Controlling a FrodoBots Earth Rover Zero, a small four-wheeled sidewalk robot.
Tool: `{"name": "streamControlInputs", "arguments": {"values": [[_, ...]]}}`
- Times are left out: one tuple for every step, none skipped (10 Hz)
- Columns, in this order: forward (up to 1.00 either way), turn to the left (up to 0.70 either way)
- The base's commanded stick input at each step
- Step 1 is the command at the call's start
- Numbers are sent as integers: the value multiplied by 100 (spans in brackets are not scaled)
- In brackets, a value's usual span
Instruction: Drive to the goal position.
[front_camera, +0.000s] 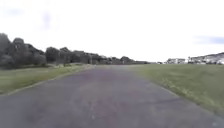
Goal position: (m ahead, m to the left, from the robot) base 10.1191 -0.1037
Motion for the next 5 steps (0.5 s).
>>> {"name": "streamControlInputs", "arguments": {"values": [[70, 22], [70, 35], [70, 35], [70, 35], [70, 34]]}}
